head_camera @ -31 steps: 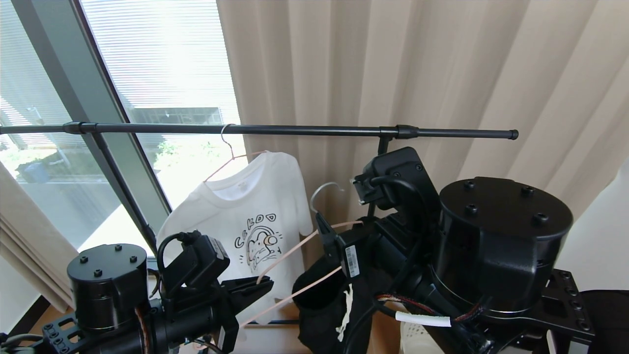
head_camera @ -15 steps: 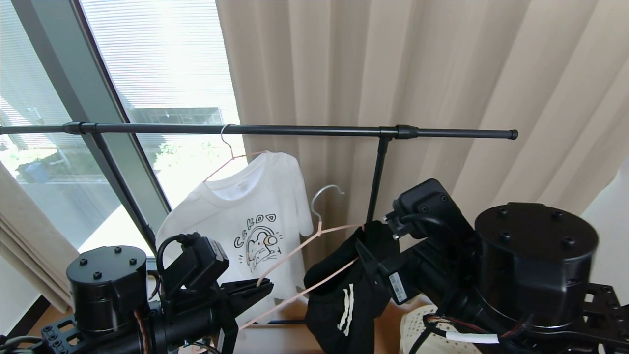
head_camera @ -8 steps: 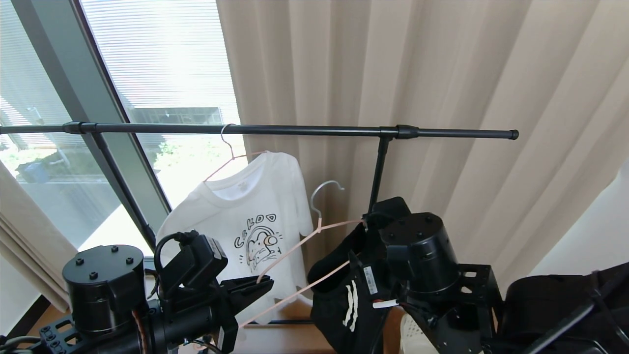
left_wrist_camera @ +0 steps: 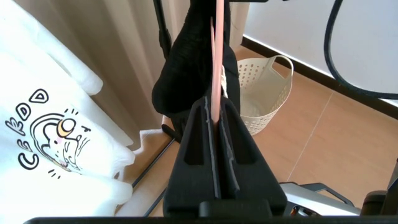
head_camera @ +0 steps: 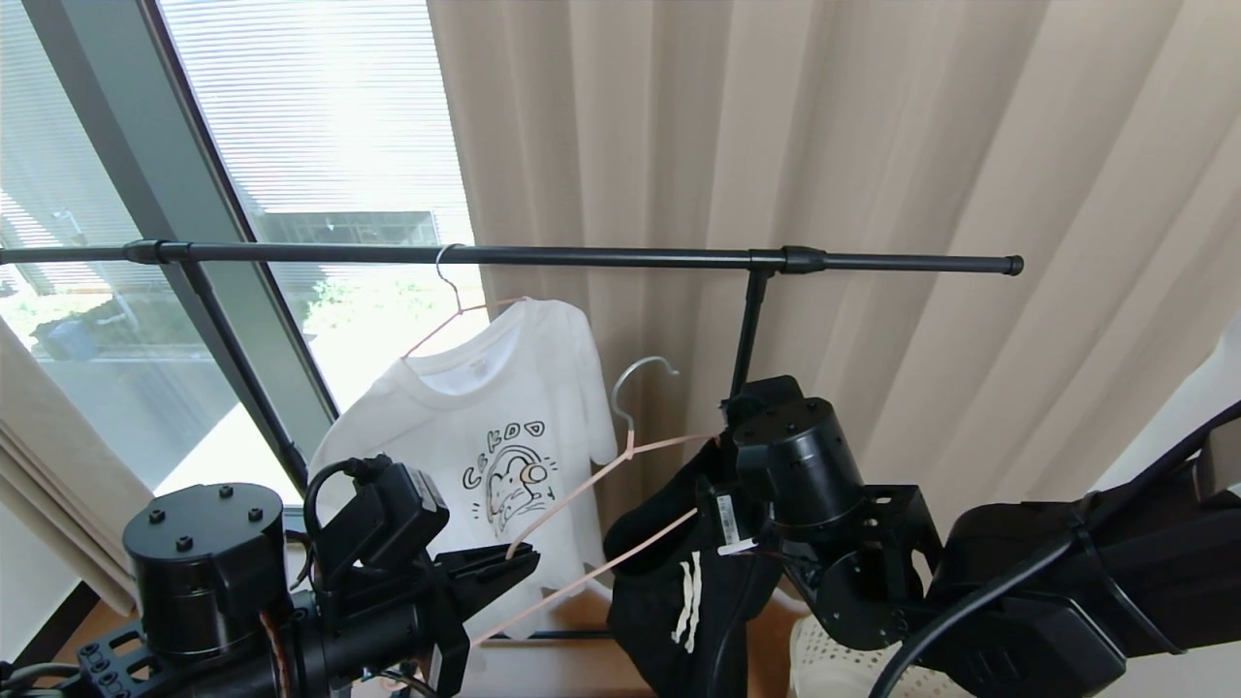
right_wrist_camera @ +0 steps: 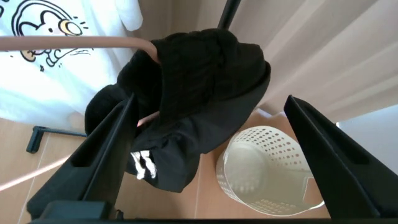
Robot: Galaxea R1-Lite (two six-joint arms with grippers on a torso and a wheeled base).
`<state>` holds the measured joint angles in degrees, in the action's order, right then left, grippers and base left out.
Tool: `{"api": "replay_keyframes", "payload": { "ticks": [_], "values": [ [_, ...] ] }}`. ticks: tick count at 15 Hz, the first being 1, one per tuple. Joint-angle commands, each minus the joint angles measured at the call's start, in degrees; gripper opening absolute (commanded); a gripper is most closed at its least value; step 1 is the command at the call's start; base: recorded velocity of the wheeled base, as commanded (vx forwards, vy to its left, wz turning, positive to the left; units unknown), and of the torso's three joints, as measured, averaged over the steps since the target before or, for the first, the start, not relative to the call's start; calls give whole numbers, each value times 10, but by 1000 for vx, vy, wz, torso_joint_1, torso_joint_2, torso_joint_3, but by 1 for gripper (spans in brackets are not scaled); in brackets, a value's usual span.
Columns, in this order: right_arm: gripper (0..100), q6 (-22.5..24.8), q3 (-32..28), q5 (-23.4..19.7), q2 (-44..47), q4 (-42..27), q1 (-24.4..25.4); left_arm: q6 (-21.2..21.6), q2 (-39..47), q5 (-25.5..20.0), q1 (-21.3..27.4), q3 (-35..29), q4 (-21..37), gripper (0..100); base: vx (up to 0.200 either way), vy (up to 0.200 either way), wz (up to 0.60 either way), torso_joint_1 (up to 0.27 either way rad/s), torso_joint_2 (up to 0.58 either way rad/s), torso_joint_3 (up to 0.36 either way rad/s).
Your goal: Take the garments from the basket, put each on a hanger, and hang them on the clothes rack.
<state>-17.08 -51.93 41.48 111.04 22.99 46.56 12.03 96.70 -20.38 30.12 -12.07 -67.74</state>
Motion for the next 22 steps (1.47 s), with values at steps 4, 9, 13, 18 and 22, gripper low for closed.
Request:
{"api": "replay_keyframes", "payload": {
  "ticks": [4,9,13,18,22],
  "values": [
    [100,-1,-4,4,7,1,-2,0,1,0,1,0,0,0,0,0,0,0,0,0],
    [0,-5,-10,7,16,3,-3,0,1,0,1,0,0,0,0,0,0,0,0,0],
    [0,-37,-24,5,43,8,-2,0,0,0,0,-1,0,0,0,0,0,0,0,0],
    [0,-37,-22,4,12,3,-1,0,1,0,-1,0,0,0,0,0,0,0,0,0],
    [0,-33,-18,5,-21,-1,6,0,1,0,-2,0,0,0,0,0,0,0,0,0]
  ]
}}
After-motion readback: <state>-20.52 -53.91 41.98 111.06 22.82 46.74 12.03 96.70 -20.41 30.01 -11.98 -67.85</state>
